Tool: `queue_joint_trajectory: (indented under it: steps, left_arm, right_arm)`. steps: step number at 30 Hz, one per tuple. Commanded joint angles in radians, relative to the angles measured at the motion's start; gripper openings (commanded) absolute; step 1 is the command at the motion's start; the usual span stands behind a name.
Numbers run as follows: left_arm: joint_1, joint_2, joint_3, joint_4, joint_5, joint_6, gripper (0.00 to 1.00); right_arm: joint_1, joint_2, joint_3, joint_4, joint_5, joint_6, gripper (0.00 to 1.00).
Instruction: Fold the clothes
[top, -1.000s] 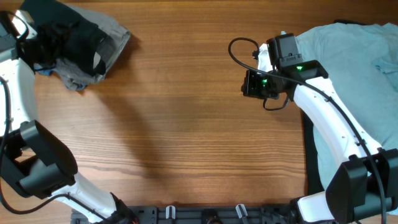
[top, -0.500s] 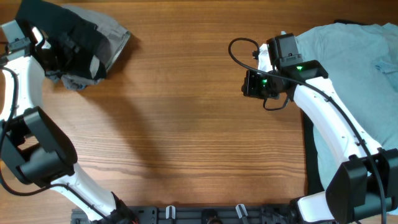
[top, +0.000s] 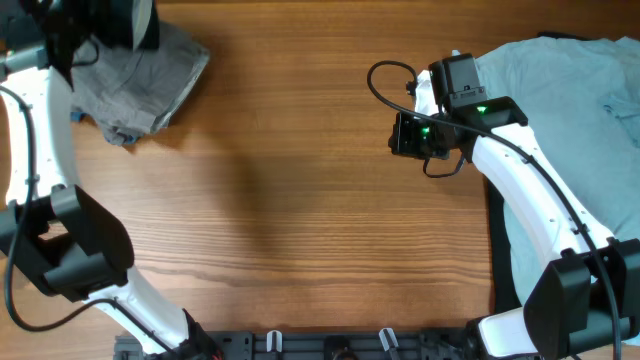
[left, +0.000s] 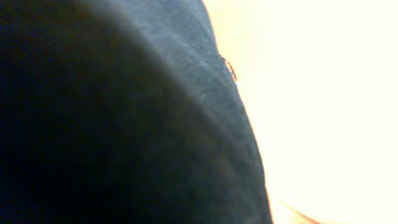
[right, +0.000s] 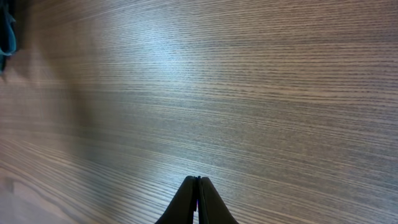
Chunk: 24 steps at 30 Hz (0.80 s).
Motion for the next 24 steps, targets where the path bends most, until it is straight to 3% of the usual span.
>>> queue_joint_trajectory:
  steps: [1, 10, 11, 13, 14, 15, 16, 17, 21, 22, 24]
  left_arm:
    - [-0.065, -0.031, 0.031, 0.025, 0.014, -0.019, 0.04]
    - [-0.08, 0.086, 0.029, -0.085, -0.008, -0.044, 0.04]
    - [-0.072, 0.092, 0.029, -0.14, -0.065, -0.038, 0.09]
    - [-0.044, 0.092, 0.029, -0.235, -0.15, 0.037, 0.54]
    - [-0.038, 0.092, 0.029, -0.249, -0.152, 0.047, 0.66]
    - [-0.03, 0.092, 0.029, -0.271, -0.153, 0.066, 0.64]
    - [-0.022, 0.092, 0.029, -0.293, -0.16, 0.088, 0.52]
    - [-0.011, 0.092, 0.029, -0.319, -0.175, 0.095, 0.47]
    - [0.039, 0.092, 0.029, -0.381, -0.194, 0.094, 0.4]
    - [0.061, 0.091, 0.029, -0.408, -0.194, 0.095, 0.41]
    - [0.092, 0.09, 0.03, -0.456, -0.182, 0.095, 0.69]
  right_arm:
    - [0.002, 0.0, 0.011, -0.001, 0.018, 0.006, 0.06]
    - [0.002, 0.0, 0.011, -0.004, 0.018, 0.006, 0.06]
    - [0.002, 0.0, 0.011, -0.006, 0.018, 0.006, 0.06]
    - [0.002, 0.0, 0.011, -0.013, 0.018, 0.004, 0.06]
    - [0.002, 0.0, 0.011, -0.013, 0.018, 0.004, 0.06]
    - [0.002, 0.0, 0.011, -0.012, 0.018, 0.004, 0.06]
    - [0.002, 0.0, 0.011, -0.012, 0.018, 0.004, 0.06]
    - [0.002, 0.0, 0.011, -0.012, 0.018, 0.004, 0.06]
    - [0.002, 0.0, 0.011, -0.015, 0.018, 0.004, 0.06]
    - [0.002, 0.0, 0.011, -0.019, 0.018, 0.003, 0.06]
    - [0.002, 0.0, 0.011, -0.019, 0.018, 0.003, 0.06]
